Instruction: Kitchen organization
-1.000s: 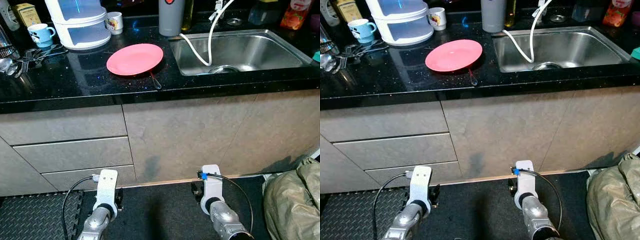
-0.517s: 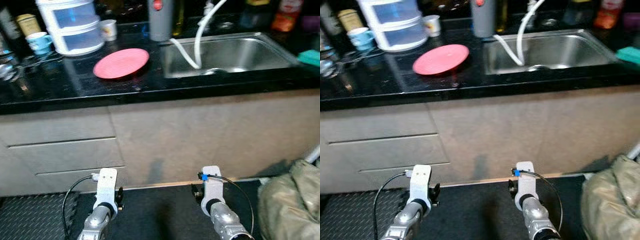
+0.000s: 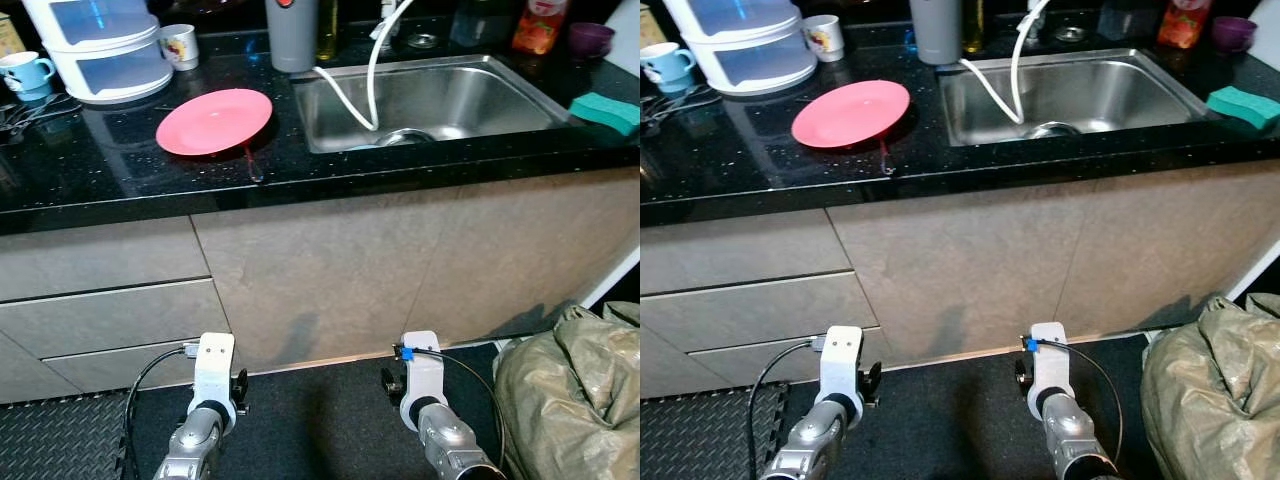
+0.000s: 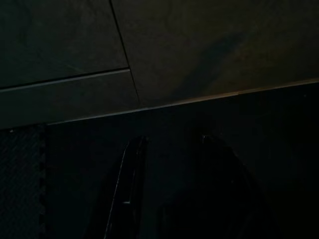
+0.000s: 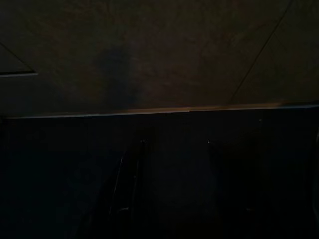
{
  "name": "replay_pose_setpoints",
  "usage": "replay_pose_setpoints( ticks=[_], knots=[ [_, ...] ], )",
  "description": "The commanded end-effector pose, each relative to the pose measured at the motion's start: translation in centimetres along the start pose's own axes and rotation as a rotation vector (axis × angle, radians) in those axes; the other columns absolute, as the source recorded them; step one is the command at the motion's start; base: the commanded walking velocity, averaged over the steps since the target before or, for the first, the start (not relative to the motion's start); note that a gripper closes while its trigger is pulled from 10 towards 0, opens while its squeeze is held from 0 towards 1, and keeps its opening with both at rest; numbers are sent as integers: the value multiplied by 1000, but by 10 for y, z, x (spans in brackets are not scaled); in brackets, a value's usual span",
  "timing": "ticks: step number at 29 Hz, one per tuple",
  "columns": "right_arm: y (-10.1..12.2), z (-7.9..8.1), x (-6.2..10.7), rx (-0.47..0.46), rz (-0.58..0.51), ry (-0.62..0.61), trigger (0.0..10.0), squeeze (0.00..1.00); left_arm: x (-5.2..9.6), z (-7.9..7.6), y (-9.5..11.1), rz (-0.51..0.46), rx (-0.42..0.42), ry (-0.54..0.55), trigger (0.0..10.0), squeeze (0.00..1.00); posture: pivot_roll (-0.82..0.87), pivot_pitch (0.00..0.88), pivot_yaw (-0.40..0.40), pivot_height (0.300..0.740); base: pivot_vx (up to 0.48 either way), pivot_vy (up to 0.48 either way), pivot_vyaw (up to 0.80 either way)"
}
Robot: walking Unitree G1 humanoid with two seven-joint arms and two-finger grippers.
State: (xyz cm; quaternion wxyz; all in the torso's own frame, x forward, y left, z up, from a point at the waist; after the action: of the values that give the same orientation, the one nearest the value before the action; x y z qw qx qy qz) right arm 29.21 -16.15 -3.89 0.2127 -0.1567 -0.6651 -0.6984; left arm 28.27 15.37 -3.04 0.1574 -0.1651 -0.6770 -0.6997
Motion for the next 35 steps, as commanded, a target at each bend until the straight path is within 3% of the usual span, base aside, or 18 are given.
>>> replay_pose_setpoints(
  ticks=[1,20,23,25,27,30,31,35],
  knots=[
    [-3,0,1,-12,5,-2,10000,0,3,4,-5,10,5,6,10000,0,-3,94,25,740,0,0,0],
    [1,1,0,-10,-11,2,10000,0,5,9,-3,-11,-11,26,10000,0,1,97,24,740,0,0,0],
    [35,2,-3,-54,-165,35,10000,0,6,13,26,-155,-39,29,10000,0,-5,99,32,740,0,0,0],
    [59,4,-3,-56,-273,67,10000,0,12,19,54,-309,-51,57,10000,0,-7,98,34,740,0,0,0],
    [59,4,-3,-56,-273,67,10000,0,12,19,54,-309,-51,57,10000,0,-7,98,34,740,0,0,0],
    [106,9,0,-96,-465,117,10000,0,20,27,102,-505,-44,89,10000,0,0,97,27,740,0,0,0],
    [106,9,0,-96,-465,117,10000,0,20,27,102,-505,-44,89,10000,0,0,97,27,740,0,0,0],
    [158,18,9,-110,-641,164,10000,0,30,31,151,-653,-67,105,10000,0,2,90,22,740,0,0,0]
  ],
)
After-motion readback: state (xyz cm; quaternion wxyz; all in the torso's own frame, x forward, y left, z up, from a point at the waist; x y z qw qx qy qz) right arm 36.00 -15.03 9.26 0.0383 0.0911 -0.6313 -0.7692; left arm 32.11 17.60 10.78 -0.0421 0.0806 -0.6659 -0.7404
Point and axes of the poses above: a point about 5 cm out from each wrist's last joint towards the gripper, its own x axis pointing back from the gripper into the wrist, its own y axis along the axis of the wrist's last joint, z = x × y, the point moved 3 cm from there along -x, pointing out of the wrist towards the gripper, and after that the axes turned 3 degrees about -x, right-handed, at the moved point
